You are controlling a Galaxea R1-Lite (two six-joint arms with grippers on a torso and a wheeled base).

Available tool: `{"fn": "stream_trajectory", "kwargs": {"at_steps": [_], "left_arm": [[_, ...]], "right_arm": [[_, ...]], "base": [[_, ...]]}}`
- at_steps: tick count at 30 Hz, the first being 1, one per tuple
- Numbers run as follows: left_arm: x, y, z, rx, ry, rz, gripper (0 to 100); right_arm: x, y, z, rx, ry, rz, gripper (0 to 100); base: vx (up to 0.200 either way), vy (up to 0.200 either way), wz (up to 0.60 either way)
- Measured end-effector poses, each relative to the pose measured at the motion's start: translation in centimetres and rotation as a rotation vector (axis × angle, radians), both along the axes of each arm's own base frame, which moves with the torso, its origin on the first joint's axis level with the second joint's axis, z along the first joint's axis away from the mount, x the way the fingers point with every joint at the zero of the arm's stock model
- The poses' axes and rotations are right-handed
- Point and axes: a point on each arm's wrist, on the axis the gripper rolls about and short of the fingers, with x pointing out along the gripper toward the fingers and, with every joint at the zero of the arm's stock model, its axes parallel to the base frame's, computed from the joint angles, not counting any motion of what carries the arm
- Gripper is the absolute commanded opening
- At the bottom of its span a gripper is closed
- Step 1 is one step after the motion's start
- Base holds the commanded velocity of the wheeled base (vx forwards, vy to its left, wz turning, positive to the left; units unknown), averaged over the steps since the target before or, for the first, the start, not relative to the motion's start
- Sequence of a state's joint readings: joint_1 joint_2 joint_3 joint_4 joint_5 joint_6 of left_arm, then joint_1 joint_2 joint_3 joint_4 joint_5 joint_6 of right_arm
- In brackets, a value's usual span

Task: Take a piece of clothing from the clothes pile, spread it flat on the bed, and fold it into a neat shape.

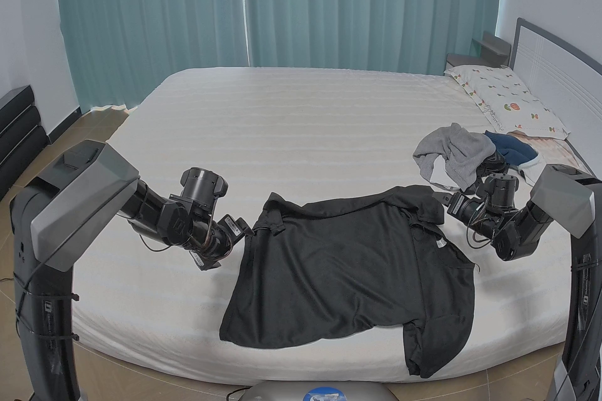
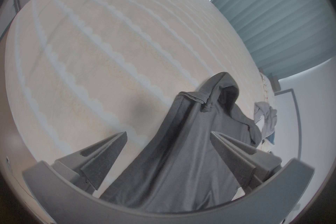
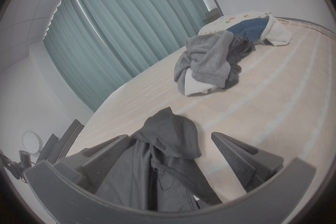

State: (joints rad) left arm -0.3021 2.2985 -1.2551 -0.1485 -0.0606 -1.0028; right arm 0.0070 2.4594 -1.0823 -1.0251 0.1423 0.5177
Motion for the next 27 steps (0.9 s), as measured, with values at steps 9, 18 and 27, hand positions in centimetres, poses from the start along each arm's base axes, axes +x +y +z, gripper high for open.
{"fn": "stream_trajectory", "kwargs": {"at_steps": [9, 18, 27], "left_arm": [[-3.0, 1.0, 0.5, -0.070, -0.062, 0.044, 100], [-4.1, 1.1, 0.5, -0.137, -0.061, 0.102, 100], [-4.4, 1.4, 0.0, -0.147, -0.079, 0.107, 100]], "right_arm": [[0.8, 0.4, -2.2, 0.039, 0.061, 0.000, 100], [3.3, 0.9, -3.5, 0.047, 0.060, 0.006, 0], [7.2, 1.4, -0.9, 0.040, -0.089, -0.014, 0]], "base": [[0.000, 0.000, 0.00], [0.000, 0.000, 0.00], [0.000, 0.000, 0.00]]}}
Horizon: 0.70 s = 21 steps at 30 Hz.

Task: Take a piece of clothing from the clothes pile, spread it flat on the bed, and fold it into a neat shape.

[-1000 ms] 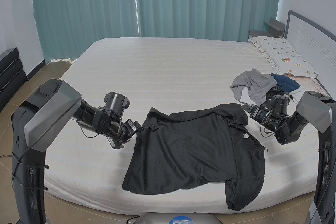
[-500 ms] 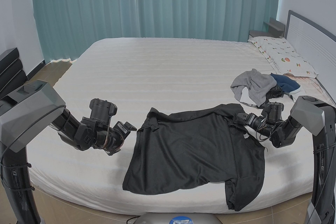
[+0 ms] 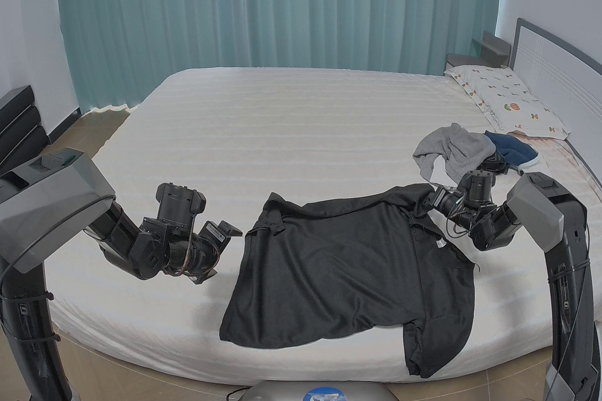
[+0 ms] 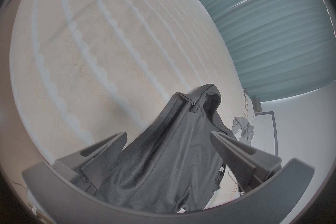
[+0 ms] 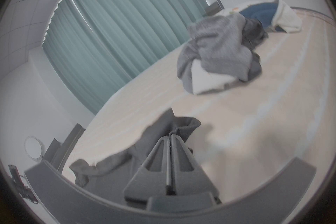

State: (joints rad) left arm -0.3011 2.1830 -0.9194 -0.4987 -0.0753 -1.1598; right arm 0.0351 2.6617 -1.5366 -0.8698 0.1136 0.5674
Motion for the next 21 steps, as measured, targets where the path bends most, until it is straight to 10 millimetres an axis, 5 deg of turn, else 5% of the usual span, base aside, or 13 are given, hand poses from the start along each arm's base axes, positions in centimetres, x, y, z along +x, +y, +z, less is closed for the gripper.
{"fn": "stream_trajectory", "kwargs": {"at_steps": [6, 9, 10, 21], "left_arm": [[-0.3, 0.2, -0.3, -0.006, -0.027, 0.003, 100], [-0.4, 0.2, -0.5, -0.008, -0.040, 0.004, 100], [-0.5, 0.2, -0.6, -0.008, -0.041, 0.005, 100], [-0.9, 0.4, -1.1, -0.002, -0.030, 0.007, 100]], "right_arm": [[3.3, 0.4, 4.4, -0.002, -0.158, -0.039, 0], [4.3, 1.3, 4.9, -0.003, -0.185, -0.049, 0], [4.5, 1.6, 4.6, -0.004, -0.184, -0.050, 100], [4.7, 1.7, -1.1, -0.028, -0.015, -0.061, 100]], "base": [[0.000, 0.000, 0.00], [0.000, 0.000, 0.00], [0.000, 0.000, 0.00], [0.000, 0.000, 0.00]]}}
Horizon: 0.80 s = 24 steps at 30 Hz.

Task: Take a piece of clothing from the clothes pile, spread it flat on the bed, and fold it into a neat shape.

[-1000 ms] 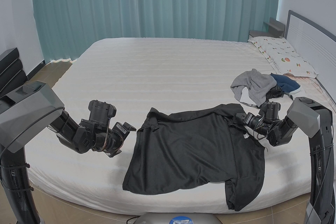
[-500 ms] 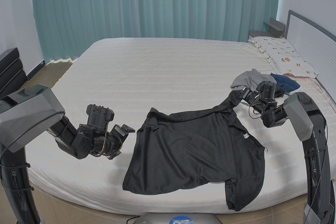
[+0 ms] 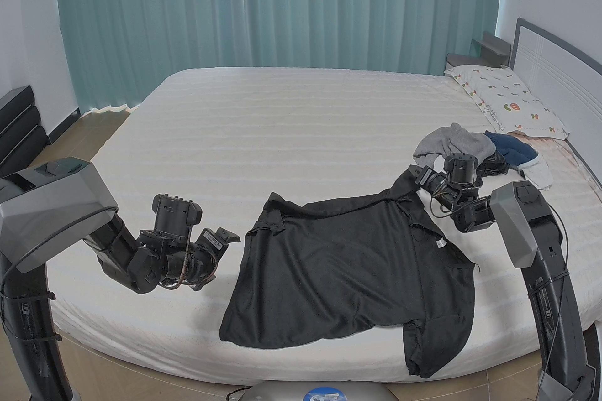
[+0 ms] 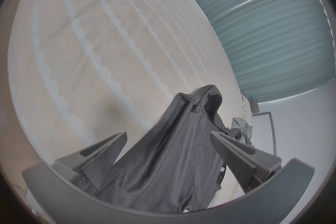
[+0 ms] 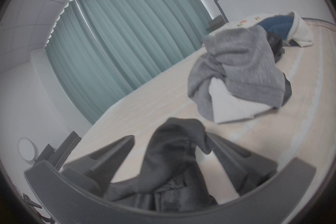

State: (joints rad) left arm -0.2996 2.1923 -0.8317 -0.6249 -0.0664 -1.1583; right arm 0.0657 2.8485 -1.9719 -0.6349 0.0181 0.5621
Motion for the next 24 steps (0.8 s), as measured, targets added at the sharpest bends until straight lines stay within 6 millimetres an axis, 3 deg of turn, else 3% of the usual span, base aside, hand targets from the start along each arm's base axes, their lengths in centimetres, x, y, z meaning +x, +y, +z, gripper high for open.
{"fn": "stream_trajectory", "kwargs": {"at_steps": [6, 15, 21, 24], "left_arm": [[-0.1, 0.0, -0.1, 0.001, 0.006, 0.000, 100], [-0.2, 0.0, -0.2, 0.002, 0.009, -0.002, 100], [-0.2, 0.0, -0.2, 0.004, 0.009, -0.004, 100], [-0.3, 0.0, -0.2, 0.006, 0.008, -0.007, 100]], "right_arm": [[-1.5, -1.8, -1.2, -0.001, 0.099, -0.018, 100], [-4.9, -3.3, 0.8, -0.024, 0.178, 0.066, 100], [-7.5, -3.2, 0.9, -0.151, 0.218, 0.188, 100], [-8.5, -2.2, 0.8, -0.203, 0.232, 0.242, 100]], "base": [[0.000, 0.000, 0.00], [0.000, 0.000, 0.00], [0.000, 0.000, 0.00], [0.000, 0.000, 0.00]]}}
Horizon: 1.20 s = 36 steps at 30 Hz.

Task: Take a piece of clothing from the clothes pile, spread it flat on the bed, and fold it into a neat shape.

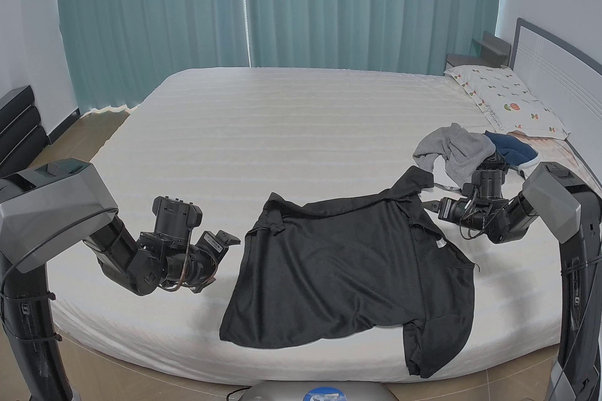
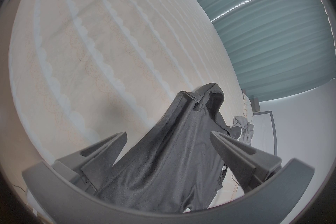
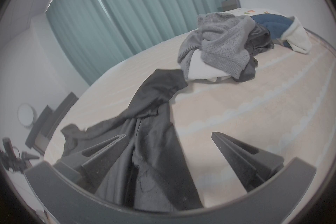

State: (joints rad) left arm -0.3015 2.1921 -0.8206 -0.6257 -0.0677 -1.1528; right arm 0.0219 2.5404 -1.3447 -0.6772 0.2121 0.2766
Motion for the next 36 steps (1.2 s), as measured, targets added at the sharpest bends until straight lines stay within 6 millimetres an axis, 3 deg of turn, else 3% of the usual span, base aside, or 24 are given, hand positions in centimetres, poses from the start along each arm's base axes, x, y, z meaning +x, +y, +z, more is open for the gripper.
{"fn": "stream_trajectory", "kwargs": {"at_steps": [5, 18, 19, 29, 36], "left_arm": [[0.0, 0.0, 0.0, 0.000, 0.001, 0.000, 100], [0.0, 0.0, 0.1, -0.006, -0.001, -0.004, 100], [0.0, 0.0, 0.1, -0.006, 0.000, -0.004, 100], [0.0, 0.0, 0.1, -0.008, 0.000, -0.005, 100], [0.0, 0.0, 0.1, -0.006, 0.000, -0.006, 100]], "right_arm": [[-0.8, 1.7, -0.2, -0.038, 0.011, 0.061, 100], [-0.8, 1.6, -1.8, -0.140, 0.022, 0.066, 100], [-0.8, 1.5, -1.9, -0.141, 0.023, 0.066, 0], [-0.9, 1.2, -2.3, -0.166, 0.029, 0.070, 0], [0.1, -0.8, -1.1, -0.173, -0.016, -0.004, 0]], "base": [[0.000, 0.000, 0.00], [0.000, 0.000, 0.00], [0.000, 0.000, 0.00], [0.000, 0.000, 0.00], [0.000, 0.000, 0.00]]}}
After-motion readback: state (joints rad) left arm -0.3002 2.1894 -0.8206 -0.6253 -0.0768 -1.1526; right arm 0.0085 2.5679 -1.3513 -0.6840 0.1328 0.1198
